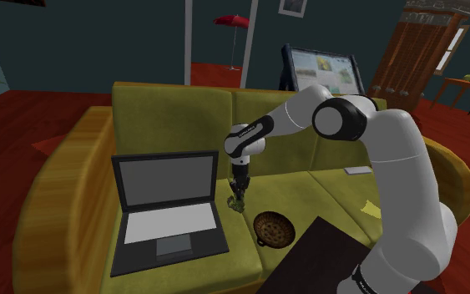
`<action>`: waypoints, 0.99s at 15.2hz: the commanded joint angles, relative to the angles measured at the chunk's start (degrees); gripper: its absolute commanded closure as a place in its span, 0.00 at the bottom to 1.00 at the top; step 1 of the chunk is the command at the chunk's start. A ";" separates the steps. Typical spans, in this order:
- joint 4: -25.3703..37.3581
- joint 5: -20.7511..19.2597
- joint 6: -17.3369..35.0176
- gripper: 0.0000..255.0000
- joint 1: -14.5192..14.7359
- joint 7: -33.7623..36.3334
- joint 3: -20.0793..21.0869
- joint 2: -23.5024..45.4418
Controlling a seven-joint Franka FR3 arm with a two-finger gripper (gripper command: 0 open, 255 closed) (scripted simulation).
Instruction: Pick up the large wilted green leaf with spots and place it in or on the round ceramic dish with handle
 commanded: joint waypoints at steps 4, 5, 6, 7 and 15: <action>-0.01 0.00 0.01 1.00 0.00 0.00 0.00 0.00; 0.01 0.00 0.00 1.00 0.00 0.00 0.00 0.01; 0.02 0.00 0.00 1.00 0.00 0.00 0.00 0.02; -0.01 0.00 0.01 1.00 0.00 0.00 0.00 0.00; -0.43 -0.23 -4.01 1.00 0.02 0.49 -0.11 -4.47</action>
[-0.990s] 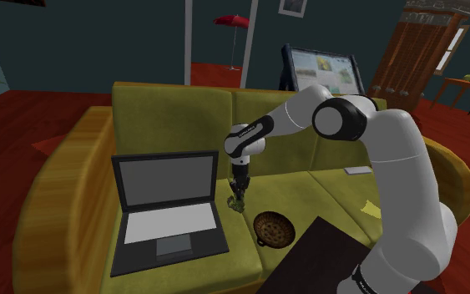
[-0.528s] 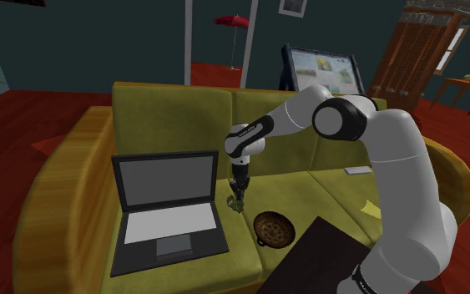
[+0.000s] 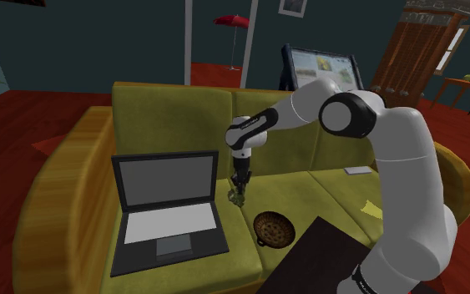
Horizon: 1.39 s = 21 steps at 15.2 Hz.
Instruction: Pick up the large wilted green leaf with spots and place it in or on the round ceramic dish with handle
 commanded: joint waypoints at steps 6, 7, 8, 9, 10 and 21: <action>0.11 -0.19 -3.81 1.00 0.07 0.54 -0.05 -3.72; 0.19 -0.22 -4.37 1.00 0.07 0.60 -0.06 -4.20; 0.31 -0.24 -4.94 1.00 0.06 0.67 -0.07 -4.66; 0.42 -0.27 -5.51 1.00 0.06 0.73 -0.08 -5.12; 0.54 -0.30 -6.08 1.00 0.06 0.80 -0.09 -5.58; -17.41 -0.35 -2.93 1.00 -0.22 -0.18 -0.46 -20.29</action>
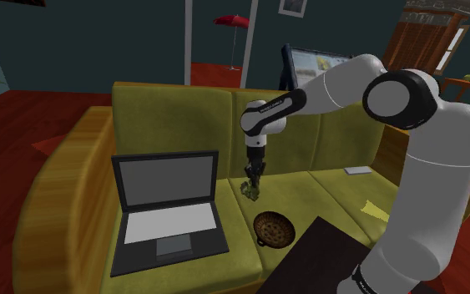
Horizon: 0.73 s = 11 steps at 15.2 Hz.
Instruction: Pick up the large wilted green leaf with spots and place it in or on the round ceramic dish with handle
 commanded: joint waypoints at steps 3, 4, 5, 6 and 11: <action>-11.38 -0.01 3.29 1.00 -0.15 -0.69 -0.21 -8.05; -14.02 -0.05 3.88 1.00 -0.22 -0.87 -0.28 -10.08; -16.61 -0.10 4.42 1.00 -0.29 -1.04 -0.37 -12.11; -19.15 -0.17 4.90 1.00 -0.36 -1.21 -0.45 -14.16; -31.42 -0.77 6.27 1.00 -0.89 -1.93 -0.95 -25.00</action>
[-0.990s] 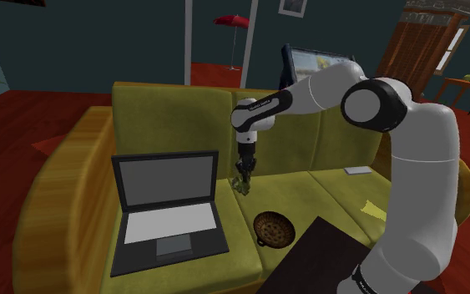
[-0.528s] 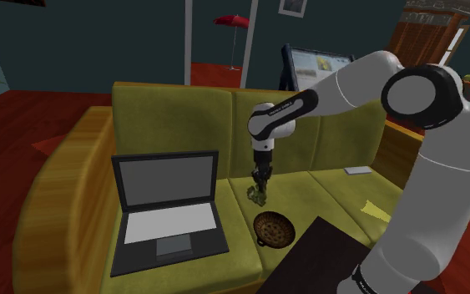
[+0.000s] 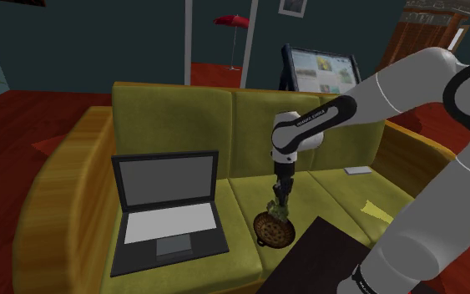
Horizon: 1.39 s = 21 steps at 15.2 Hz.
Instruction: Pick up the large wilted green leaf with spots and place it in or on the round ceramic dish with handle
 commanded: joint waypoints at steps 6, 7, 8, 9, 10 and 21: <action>-3.86 0.29 5.10 1.00 -0.05 -0.84 -0.10 1.29; -4.01 0.39 5.99 1.00 -0.03 -0.97 -0.10 2.03; -4.15 0.50 6.87 1.00 -0.01 -1.10 -0.09 2.78; -4.28 0.61 7.76 1.00 0.01 -1.23 -0.08 3.55; -4.39 0.73 8.64 1.00 0.03 -1.37 -0.06 4.33; -4.74 1.49 13.56 1.00 0.13 -2.21 0.04 8.95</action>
